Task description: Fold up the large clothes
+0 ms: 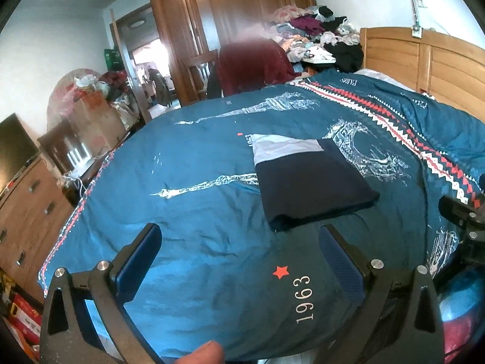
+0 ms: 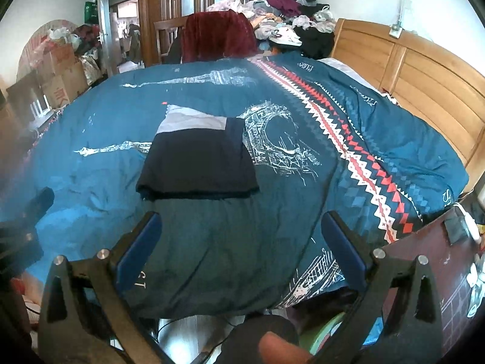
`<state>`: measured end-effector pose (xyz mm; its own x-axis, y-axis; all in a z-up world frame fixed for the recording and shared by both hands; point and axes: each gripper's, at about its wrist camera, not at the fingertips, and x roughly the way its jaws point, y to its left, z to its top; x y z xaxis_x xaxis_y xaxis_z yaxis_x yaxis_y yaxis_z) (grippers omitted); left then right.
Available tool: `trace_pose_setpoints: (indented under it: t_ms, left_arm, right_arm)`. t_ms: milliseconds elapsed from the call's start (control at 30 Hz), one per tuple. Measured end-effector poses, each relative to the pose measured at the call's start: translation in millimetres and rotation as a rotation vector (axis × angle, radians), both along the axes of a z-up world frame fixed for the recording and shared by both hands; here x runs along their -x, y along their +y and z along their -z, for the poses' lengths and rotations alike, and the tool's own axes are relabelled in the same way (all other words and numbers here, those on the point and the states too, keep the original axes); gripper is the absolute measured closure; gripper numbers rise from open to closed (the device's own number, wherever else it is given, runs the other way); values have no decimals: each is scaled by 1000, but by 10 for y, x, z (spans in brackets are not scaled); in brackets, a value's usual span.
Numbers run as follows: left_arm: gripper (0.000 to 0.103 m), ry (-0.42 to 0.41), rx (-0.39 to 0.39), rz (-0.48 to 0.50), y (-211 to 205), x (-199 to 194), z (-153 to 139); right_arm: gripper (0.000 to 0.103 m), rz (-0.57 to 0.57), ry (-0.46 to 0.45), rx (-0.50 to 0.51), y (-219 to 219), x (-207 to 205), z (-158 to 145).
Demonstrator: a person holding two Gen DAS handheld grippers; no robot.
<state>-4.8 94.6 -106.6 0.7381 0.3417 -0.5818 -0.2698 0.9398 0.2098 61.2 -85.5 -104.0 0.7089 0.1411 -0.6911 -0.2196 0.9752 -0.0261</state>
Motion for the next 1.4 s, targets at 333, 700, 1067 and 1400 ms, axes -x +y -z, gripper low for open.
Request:
trace_pose_setpoints:
  t_ms: [333,700,1067,1400]
  left_arm:
    - [0,36,-13,-6,-15,-74,115]
    - [0,31,-31,-10,-3,-63,121]
    - [0,24,-34,-20,22,-31,103]
    - [0,29,-39,-31,56,-35,127]
  right_arm:
    - [0,-10,6,16,5,-10,69]
    - [0,-23,-6,17,24,-2,40]
    - [0,-32,-17,16,65,27,-12]
    - [0,-47,-11,2,110,22,-43]
